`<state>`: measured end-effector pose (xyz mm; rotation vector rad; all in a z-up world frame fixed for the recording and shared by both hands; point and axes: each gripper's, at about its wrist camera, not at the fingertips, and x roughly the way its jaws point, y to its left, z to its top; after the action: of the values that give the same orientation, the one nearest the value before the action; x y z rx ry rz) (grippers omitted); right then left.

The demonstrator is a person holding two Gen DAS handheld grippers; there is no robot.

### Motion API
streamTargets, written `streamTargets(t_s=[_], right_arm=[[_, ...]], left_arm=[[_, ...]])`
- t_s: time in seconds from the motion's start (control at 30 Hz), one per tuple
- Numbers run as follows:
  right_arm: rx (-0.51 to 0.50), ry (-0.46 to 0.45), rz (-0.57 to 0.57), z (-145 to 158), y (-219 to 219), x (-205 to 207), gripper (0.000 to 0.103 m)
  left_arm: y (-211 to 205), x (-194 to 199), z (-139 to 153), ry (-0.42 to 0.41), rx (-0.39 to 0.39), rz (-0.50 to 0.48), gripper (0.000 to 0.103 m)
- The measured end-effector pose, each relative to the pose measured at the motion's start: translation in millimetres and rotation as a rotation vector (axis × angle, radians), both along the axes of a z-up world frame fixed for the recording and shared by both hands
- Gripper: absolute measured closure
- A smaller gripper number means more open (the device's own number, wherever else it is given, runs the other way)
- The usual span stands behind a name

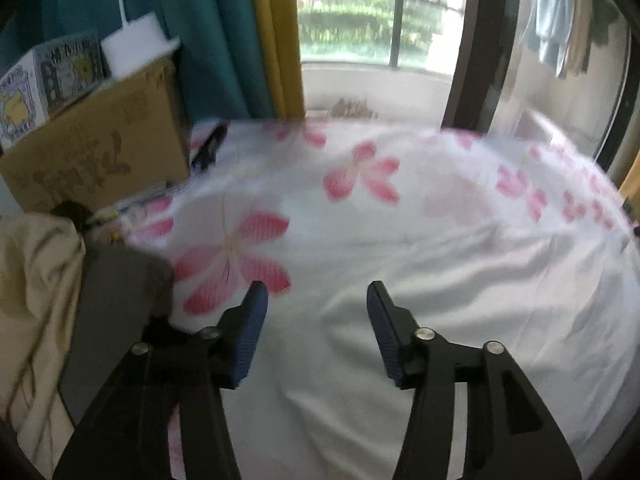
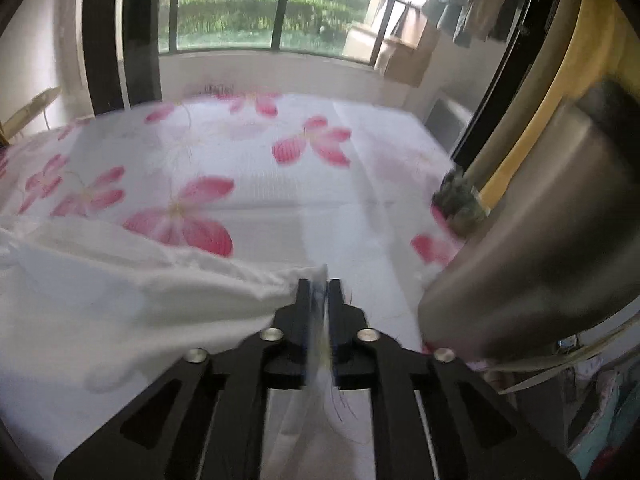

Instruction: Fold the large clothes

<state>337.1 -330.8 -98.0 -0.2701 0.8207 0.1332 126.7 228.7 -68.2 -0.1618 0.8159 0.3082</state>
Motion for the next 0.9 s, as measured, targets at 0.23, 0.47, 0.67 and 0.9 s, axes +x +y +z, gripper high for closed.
streamTargets(t_s=[0.23, 0.47, 0.67, 0.9], right_arm=[[0.041, -0.062, 0.232, 27.1, 60.0, 5.4, 0.032], [0.050, 0.057, 0.496, -1.6, 133.7, 23.6, 0.032], [0.016, 0.175, 0.638, -27.4, 161.2, 27.6, 0.050], [0.004, 0.162, 0.732, -30.8, 177.7, 9.8, 0.101]], left_arm=[[-28.5, 55.2, 11.5, -0.020, -0.012, -0.166, 0.048], [-66.7, 115.2, -24.9, 0.053, -0.055, -0.329, 0.048], [-91.3, 128.6, -48.9, 0.122, -0.003, -0.430, 0.048], [-99.7, 135.9, -47.2, 0.103, -0.016, -0.490, 0.098]])
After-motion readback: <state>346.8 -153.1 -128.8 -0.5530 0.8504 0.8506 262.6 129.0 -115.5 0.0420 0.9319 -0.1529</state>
